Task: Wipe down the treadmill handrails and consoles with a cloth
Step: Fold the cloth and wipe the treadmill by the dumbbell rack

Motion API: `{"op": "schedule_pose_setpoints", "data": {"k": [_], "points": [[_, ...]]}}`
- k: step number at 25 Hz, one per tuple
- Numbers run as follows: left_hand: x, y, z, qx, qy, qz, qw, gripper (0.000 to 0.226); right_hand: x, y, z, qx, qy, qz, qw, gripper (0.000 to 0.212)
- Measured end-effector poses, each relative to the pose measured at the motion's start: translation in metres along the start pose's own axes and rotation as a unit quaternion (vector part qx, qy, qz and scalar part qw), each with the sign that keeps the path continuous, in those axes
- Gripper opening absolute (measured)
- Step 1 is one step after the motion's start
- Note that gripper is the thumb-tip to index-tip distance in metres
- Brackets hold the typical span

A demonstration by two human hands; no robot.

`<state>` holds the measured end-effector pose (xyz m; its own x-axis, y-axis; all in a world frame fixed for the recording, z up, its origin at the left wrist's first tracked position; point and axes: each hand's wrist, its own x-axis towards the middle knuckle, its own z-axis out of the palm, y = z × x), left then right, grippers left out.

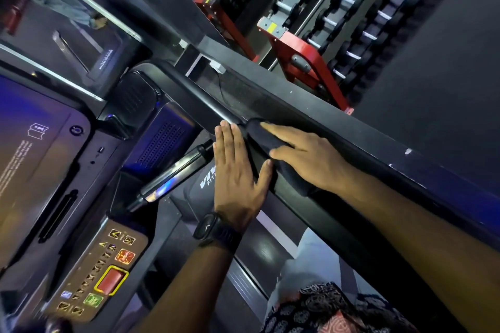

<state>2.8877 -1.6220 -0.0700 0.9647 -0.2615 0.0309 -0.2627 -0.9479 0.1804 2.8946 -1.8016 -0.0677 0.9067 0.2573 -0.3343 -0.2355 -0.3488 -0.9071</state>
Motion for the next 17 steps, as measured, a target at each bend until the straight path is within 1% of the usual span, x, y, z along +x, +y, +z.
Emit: {"op": "schedule_pose_setpoints", "data": {"k": [1, 2, 4, 5, 6, 8, 9, 10, 12, 13, 14, 16, 17], "points": [[-0.002, 0.002, 0.001, 0.004, 0.001, 0.004, 1.000, 0.088, 0.000, -0.002, -0.001, 0.008, -0.005, -0.013, 1.000, 0.055], [-0.005, 0.004, 0.002, 0.005, 0.002, 0.005, 1.000, 0.088, 0.003, -0.002, -0.003, 0.002, -0.019, 0.003, 1.000, 0.055], [-0.010, 0.009, 0.001, 0.002, 0.000, 0.004, 1.000, 0.088, 0.001, 0.007, -0.006, -0.047, -0.032, 0.076, 0.995, 0.054], [-0.013, 0.012, 0.001, 0.000, 0.003, 0.005, 1.000, 0.088, -0.006, 0.010, -0.007, -0.060, -0.024, 0.084, 0.994, 0.054], [-0.016, 0.015, 0.002, -0.003, 0.007, 0.006, 1.000, 0.088, -0.015, 0.011, -0.007, -0.048, -0.011, 0.063, 0.997, 0.053], [-0.018, 0.016, 0.003, -0.012, 0.016, 0.008, 1.000, 0.087, -0.024, 0.005, -0.003, 0.010, 0.012, -0.019, 1.000, 0.055], [-0.018, 0.016, 0.004, -0.017, 0.016, 0.006, 1.000, 0.086, -0.021, 0.005, -0.002, 0.019, 0.012, -0.027, 0.999, 0.055], [-0.017, 0.017, 0.005, -0.017, 0.017, 0.003, 1.000, 0.086, -0.015, 0.010, -0.003, 0.017, 0.002, -0.001, 1.000, 0.055], [-0.018, 0.019, 0.005, -0.016, 0.012, 0.000, 1.000, 0.086, -0.014, 0.020, -0.007, -0.028, -0.013, 0.100, 0.994, 0.052], [-0.019, 0.020, 0.003, -0.017, 0.010, 0.003, 1.000, 0.087, -0.021, 0.023, -0.008, -0.039, -0.002, 0.112, 0.993, 0.051], [-0.019, 0.020, 0.002, -0.017, 0.009, 0.006, 1.000, 0.087, -0.028, 0.023, -0.007, -0.039, 0.011, 0.085, 0.996, 0.052], [-0.019, 0.017, 0.004, -0.010, 0.013, 0.009, 1.000, 0.087, -0.037, 0.014, -0.003, -0.014, 0.032, -0.005, 0.999, 0.055], [-0.019, 0.015, 0.005, -0.007, 0.014, 0.013, 1.000, 0.087, -0.035, 0.011, -0.002, -0.011, 0.036, -0.011, 0.999, 0.055]]}}
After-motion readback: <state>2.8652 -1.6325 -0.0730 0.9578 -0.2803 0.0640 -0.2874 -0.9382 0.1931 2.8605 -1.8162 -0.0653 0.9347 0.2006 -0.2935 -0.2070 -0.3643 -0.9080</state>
